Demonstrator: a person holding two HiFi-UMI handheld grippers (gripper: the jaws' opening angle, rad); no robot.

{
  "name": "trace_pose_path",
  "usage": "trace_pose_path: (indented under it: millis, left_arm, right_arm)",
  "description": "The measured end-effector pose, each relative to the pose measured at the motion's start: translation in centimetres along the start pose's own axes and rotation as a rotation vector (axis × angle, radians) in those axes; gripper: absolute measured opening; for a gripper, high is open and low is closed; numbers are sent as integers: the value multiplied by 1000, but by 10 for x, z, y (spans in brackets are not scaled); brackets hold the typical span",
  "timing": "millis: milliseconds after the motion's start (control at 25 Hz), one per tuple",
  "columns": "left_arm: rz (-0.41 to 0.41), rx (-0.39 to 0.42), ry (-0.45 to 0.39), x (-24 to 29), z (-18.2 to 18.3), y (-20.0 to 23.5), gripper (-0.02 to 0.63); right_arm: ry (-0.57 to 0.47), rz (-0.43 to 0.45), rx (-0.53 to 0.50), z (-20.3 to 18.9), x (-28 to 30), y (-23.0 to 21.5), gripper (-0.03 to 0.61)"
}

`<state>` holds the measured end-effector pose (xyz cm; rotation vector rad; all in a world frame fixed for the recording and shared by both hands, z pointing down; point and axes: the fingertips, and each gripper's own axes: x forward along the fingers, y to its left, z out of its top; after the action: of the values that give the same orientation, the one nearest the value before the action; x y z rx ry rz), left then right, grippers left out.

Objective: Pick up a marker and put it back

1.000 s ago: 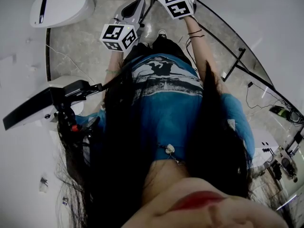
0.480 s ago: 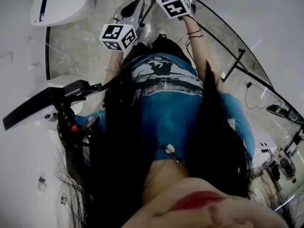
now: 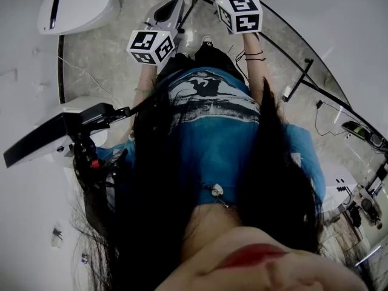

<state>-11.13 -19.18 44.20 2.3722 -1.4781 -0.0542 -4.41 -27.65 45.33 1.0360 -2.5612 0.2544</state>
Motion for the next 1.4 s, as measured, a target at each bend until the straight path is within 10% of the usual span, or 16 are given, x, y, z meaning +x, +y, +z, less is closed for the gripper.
trace_pose_path:
  millis: [1000, 1400]
  left_arm:
    - [-46, -48, 100, -18, -34, -27, 0]
    - [27, -2, -26, -113, -37, -102, 0]
  right_arm:
    - [-76, 46, 311, -28, -83, 33, 44]
    - [-150, 84, 260, -56, -200, 97, 40]
